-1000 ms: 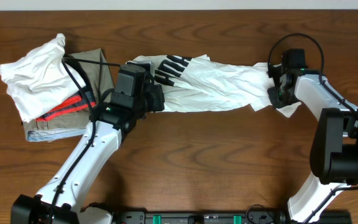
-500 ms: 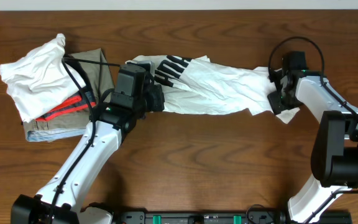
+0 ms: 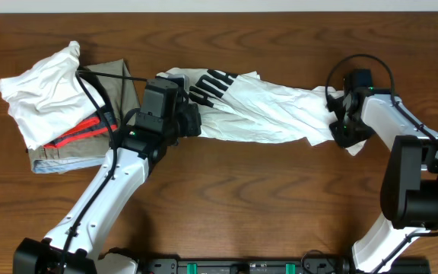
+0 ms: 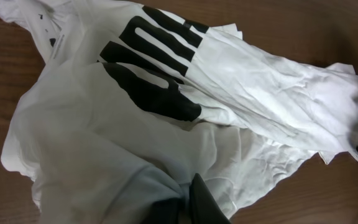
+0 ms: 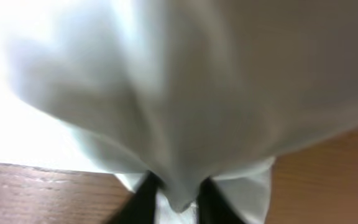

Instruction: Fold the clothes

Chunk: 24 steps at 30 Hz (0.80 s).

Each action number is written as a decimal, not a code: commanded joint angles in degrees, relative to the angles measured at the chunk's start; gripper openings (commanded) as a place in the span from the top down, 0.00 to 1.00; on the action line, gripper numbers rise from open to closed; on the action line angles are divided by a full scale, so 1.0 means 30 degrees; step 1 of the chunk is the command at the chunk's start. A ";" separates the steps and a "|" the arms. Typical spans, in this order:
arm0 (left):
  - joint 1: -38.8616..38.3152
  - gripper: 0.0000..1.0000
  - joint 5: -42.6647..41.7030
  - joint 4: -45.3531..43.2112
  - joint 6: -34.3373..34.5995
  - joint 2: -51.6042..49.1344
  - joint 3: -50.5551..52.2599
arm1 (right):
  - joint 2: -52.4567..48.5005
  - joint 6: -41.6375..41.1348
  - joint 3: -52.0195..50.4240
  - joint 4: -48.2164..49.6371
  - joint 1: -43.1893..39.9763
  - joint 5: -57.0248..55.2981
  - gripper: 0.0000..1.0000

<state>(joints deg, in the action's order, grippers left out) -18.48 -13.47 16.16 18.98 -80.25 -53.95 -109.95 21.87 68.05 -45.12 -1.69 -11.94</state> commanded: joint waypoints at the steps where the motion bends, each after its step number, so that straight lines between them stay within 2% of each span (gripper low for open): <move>1: 0.0066 0.94 0.0240 0.0022 -0.0459 0.0168 -0.0219 | -0.0262 -0.0233 -0.0277 0.0109 -0.0182 0.0852 0.99; 7: 0.0066 0.94 0.0240 -0.0051 -0.0459 0.0168 -0.0219 | 0.0124 -0.1290 -0.0058 0.0233 -0.0168 0.0750 0.99; 15: 0.0066 0.94 0.0270 -0.0270 -0.0466 0.0168 -0.0219 | 0.4619 -0.1421 0.1683 0.0000 -0.0160 0.0765 0.99; 20: 0.0066 0.94 0.1872 -0.0262 -0.0969 0.0175 -0.0219 | 0.7475 -0.1588 0.1749 0.0087 -0.0168 0.0772 0.99; 24: 0.0066 0.94 0.2929 -0.0430 -0.1064 0.0197 -0.0219 | 0.7970 -0.1887 0.1749 0.0219 -0.0168 0.0772 0.99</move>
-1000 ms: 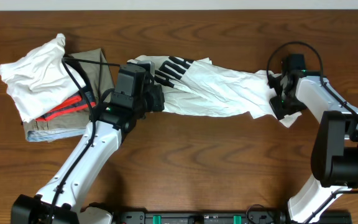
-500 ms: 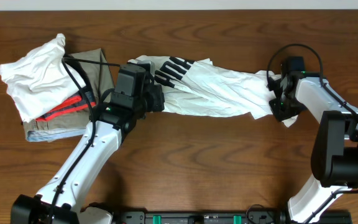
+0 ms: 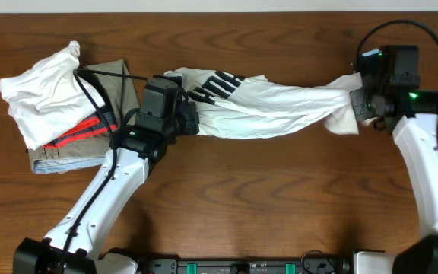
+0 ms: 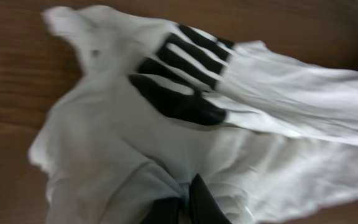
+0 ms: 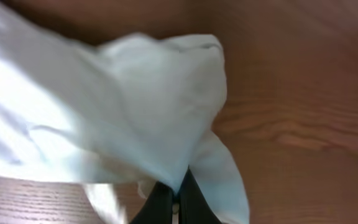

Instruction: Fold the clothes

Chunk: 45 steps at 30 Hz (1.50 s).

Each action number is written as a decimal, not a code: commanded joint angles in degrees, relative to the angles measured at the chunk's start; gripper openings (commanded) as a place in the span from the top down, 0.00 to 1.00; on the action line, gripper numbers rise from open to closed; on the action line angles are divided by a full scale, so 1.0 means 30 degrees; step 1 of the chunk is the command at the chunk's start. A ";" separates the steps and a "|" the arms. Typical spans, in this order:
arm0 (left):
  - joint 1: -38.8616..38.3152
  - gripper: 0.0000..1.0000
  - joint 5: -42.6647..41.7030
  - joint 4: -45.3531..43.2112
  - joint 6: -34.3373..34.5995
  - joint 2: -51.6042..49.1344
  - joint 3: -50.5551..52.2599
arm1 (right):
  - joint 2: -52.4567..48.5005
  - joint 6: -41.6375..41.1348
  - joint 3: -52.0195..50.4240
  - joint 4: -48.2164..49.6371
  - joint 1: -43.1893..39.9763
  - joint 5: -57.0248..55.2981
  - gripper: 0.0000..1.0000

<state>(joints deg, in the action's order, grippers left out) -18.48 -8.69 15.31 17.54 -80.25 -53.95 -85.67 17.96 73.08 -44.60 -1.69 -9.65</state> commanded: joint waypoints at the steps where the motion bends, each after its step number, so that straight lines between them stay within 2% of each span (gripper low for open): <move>1: 0.0066 0.94 0.1341 -0.0277 -0.0743 0.0197 -0.0219 | -0.0189 -0.0787 0.0073 0.0248 -0.0168 0.0007 0.99; 4: 0.0066 0.94 0.1800 -0.0787 -0.1151 0.0197 -0.0219 | -0.0867 -0.1596 0.0066 0.1887 -0.0233 -0.0029 0.98; 5: 0.0066 0.94 0.2229 -0.0984 -0.1202 0.0197 -0.0219 | -0.1246 -0.1945 0.0066 0.2951 -0.0350 -0.0109 0.93; 6: 0.0066 0.94 0.2798 -0.1217 -0.1202 0.0189 -0.0219 | -0.1632 -0.2324 0.0066 0.3993 -0.0503 -0.0321 0.81; 7: 0.0066 0.94 0.3235 -0.1392 -0.1202 0.0175 -0.0219 | -0.2076 -0.2841 0.0066 0.5064 -0.0699 -0.0612 0.74; 9: 0.0066 0.94 0.3643 -0.1661 -0.1217 0.0175 -0.0219 | -0.3330 -0.3985 0.0073 0.7125 -0.1304 -0.0852 0.73; 10: 0.0066 0.94 0.3636 -0.1698 -0.1209 0.0175 -0.0219 | -0.3891 -0.4583 0.0073 0.7628 -0.1581 -0.0823 0.56; 11: 0.0066 0.94 0.3628 -0.1683 -0.1209 0.0175 -0.0219 | -0.4539 -0.5078 0.0073 0.7803 -0.1865 -0.0721 0.48; 12: 0.0066 0.94 0.3628 -0.1625 -0.1209 0.0175 -0.0219 | -0.5020 -0.5260 0.0073 0.7606 -0.2047 -0.0503 0.46; 17: 0.0066 0.94 0.3628 -0.0685 -0.1202 0.0175 -0.0219 | -0.6033 -0.5260 0.0066 0.3322 -0.2106 0.1443 0.55; 24: 0.0066 0.94 0.3628 -0.0044 -0.1202 0.0168 -0.0219 | -0.5319 -0.5071 0.0066 -0.3315 -0.1749 0.4197 0.56; 28: 0.0066 0.94 0.3628 0.0415 -0.1209 0.0168 -0.0219 | -0.5304 -0.5275 -0.0226 -0.6156 -0.1814 0.4124 0.59; 35: 0.0066 0.94 0.3628 0.0758 -0.1202 0.0168 -0.0219 | -0.5304 -0.9755 -0.2237 -0.5625 -0.1843 -0.0270 0.53; 45: 0.0066 0.93 0.3628 0.0816 -0.1195 0.0168 -0.0219 | -0.5304 -1.0768 -0.5974 -0.1894 -0.1843 0.0015 0.44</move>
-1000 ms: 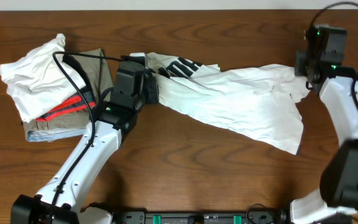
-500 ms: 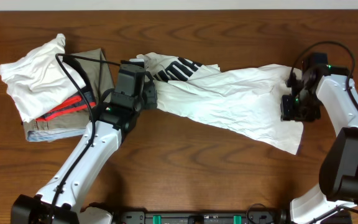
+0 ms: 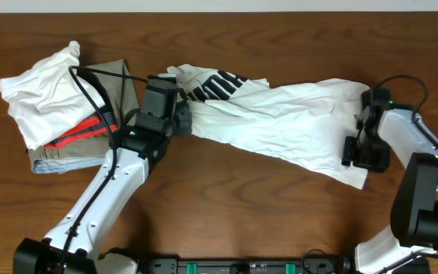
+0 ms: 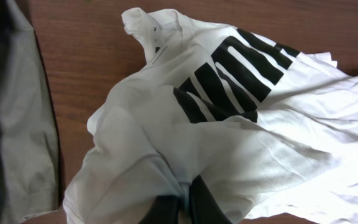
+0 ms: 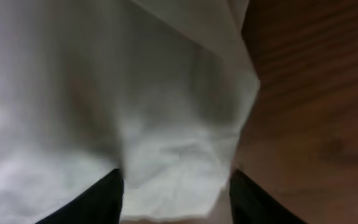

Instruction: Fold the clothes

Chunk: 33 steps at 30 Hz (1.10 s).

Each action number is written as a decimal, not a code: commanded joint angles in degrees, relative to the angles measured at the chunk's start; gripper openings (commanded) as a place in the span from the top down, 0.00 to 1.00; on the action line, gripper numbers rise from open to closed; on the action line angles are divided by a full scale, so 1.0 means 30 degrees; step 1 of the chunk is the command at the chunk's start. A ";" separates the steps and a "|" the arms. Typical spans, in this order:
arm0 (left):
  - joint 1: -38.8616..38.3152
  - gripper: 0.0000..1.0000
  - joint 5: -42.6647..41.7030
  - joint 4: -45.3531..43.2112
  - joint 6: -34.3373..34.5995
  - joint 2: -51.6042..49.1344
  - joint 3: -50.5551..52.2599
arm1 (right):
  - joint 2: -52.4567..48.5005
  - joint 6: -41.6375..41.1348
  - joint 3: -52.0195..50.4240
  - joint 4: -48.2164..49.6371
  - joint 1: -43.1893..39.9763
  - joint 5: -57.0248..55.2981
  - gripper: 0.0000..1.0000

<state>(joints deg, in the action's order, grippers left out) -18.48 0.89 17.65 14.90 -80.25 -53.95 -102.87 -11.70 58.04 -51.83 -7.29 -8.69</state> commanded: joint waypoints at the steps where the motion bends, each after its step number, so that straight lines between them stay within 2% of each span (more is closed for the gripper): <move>1: 0.0066 0.93 0.0430 0.0036 -0.0313 0.0175 -0.0219 | 0.0430 -0.0874 -0.1457 0.1093 0.0022 -0.0138 0.44; 4: 0.0066 0.92 0.0430 0.0044 -0.0313 0.0168 -0.0219 | 0.0430 -0.0882 -0.2608 0.2375 0.0022 0.0474 0.45; 6: 0.0066 0.86 0.0430 0.0044 -0.0313 0.0175 -0.0219 | 0.0430 -0.0874 -0.3184 0.3082 0.0022 0.1078 0.48; 7: 0.0066 0.85 0.0430 0.0044 -0.0313 0.0168 -0.0219 | 0.0430 -0.0874 -0.3410 0.3359 0.0022 0.1362 0.53; 11: 0.0066 0.85 0.0430 0.0044 -0.0313 0.0168 -0.0219 | 0.0430 -0.0867 -0.3767 0.3745 0.0029 0.1698 0.92; 12: 0.0066 0.85 0.0430 0.0044 -0.0313 0.0168 -0.0219 | 0.0430 -0.0874 -0.3767 0.3781 0.0029 0.1712 0.99; 22: 0.0044 0.86 0.0197 0.0350 -0.0299 0.0175 -0.0219 | 0.0474 -0.0452 -0.2288 0.3279 0.0022 0.1749 0.99; 27: 0.0044 0.86 -0.2732 0.2455 0.0204 0.0175 -0.0219 | 0.0474 -0.0364 0.0328 0.1086 -0.0342 0.0095 0.99; 29: 0.0051 0.85 -0.3126 0.3534 0.1151 0.0175 -0.0219 | 0.0474 -0.0364 0.1217 0.0641 -0.0678 -0.0656 0.99; 31: 0.0044 0.75 -0.3155 0.4605 0.2069 0.0175 -0.0219 | 0.0474 -0.0342 0.2149 0.0277 -0.1137 -0.0925 0.99; 33: 0.0044 0.73 -0.3162 0.5639 0.2463 0.0175 -0.0219 | 0.0474 -0.0211 0.3118 -0.0211 -0.1676 -0.0911 0.99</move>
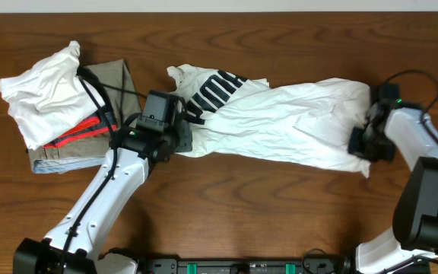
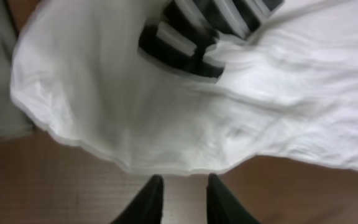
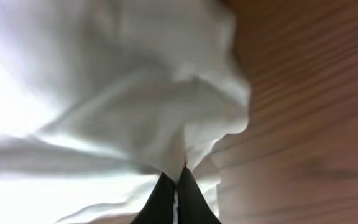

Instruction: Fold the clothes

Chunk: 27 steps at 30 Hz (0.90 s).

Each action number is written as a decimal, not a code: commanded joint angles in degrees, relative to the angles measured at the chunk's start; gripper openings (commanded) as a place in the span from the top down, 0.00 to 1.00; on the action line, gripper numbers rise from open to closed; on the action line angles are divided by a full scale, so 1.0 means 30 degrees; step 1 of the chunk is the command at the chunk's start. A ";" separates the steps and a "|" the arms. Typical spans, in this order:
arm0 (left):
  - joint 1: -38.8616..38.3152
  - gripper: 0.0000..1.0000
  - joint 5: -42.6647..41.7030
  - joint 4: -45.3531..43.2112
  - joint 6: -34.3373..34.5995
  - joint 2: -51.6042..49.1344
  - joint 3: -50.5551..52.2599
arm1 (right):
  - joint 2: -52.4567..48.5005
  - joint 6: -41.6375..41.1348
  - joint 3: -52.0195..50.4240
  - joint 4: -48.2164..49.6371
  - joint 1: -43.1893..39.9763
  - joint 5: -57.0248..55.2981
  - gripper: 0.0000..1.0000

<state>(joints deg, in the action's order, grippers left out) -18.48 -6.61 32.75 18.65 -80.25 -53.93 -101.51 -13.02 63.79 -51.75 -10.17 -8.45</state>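
A white T-shirt (image 1: 287,125) with a black print (image 1: 215,90) lies stretched and wrinkled across the middle of the table. My left gripper (image 1: 179,141) is open at the shirt's near left edge. In the left wrist view its gripper (image 2: 182,186) has bare wood between the fingers, just short of the hem (image 2: 166,167). My right gripper (image 1: 360,142) is shut on the shirt's right edge. A fold of white cloth (image 3: 191,118) rises from the pinched right gripper (image 3: 176,177).
At the far left is a pile of clothes: a crumpled white garment (image 1: 40,91) on khaki shorts (image 1: 116,84) with a red stripe (image 1: 78,131). The left arm's black cable (image 1: 97,84) runs over that pile. Bare wood lies along the near side.
My left gripper has let go of the shirt's left part and now stands open just off its near edge. My right gripper, open over the right corner before, is now shut on the right edge.
Both grippers were shut on the bunched shirt, one at each end. Then the right one held its end further right and the shirt was pulled long. Then the shirt lay wider with the right gripper open. Now the left is open and the right shut.
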 commanded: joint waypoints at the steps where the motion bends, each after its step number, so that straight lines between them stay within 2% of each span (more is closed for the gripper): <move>1: 0.0044 0.73 -0.0670 0.1224 0.1479 0.0175 -0.0226 | 0.0022 0.0219 0.1785 -0.0590 -0.1093 -0.0969 0.99; 6: 0.0044 0.70 -0.2149 0.2885 0.2047 0.0175 -0.0226 | 0.0022 0.0532 0.2703 -0.1122 -0.1807 -0.0328 0.99; 11: -0.0015 0.66 -0.2790 0.2914 0.2382 0.0168 -0.0080 | 0.0022 0.0641 0.2703 -0.1260 -0.1821 -0.0481 0.99; 13: -0.0073 0.66 -0.2790 0.2790 0.2732 0.0160 0.0153 | 0.0022 0.0444 0.2703 -0.1515 -0.1953 -0.1311 0.99; 16: -0.0080 0.65 -0.2798 0.2506 0.2761 -0.0058 0.0532 | 0.0022 -0.1464 0.2703 -0.1974 -0.2572 -0.3708 0.99; 21: -0.0080 0.64 -0.2812 0.2069 0.3330 -0.0911 0.0736 | 0.0022 -0.0831 0.2703 -0.1916 -0.3388 -0.1792 0.99; 27: -0.0102 0.62 -0.3730 0.0780 0.3475 -0.2382 0.0736 | 0.0015 -0.0663 0.2703 -0.1814 -0.3315 -0.1166 0.99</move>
<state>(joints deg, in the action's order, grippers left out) -18.55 -16.14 36.16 28.29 -85.54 -52.42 -101.51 -14.70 71.20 -57.41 -20.27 -13.23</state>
